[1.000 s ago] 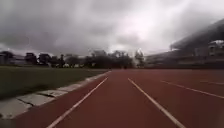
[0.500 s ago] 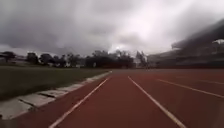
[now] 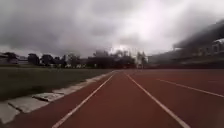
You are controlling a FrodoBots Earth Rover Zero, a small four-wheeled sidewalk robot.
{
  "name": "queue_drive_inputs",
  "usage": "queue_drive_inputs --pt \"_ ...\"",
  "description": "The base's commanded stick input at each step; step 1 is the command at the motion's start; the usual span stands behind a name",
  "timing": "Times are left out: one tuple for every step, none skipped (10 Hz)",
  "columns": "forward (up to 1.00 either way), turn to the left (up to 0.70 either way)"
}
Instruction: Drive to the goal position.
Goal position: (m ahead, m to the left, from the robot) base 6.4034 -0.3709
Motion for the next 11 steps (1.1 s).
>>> queue_drive_inputs --pt "0.7 -0.29" --pt "0.7 -0.33" --pt "0.7 -0.35" --pt "0.7 -0.35" --pt "0.7 -0.35" --pt "0.7 -0.35" --pt "0.7 -0.35" --pt "0.7 -0.35" --pt "0.7 -0.35" --pt "0.7 -0.35" --pt "0.7 -0.35"
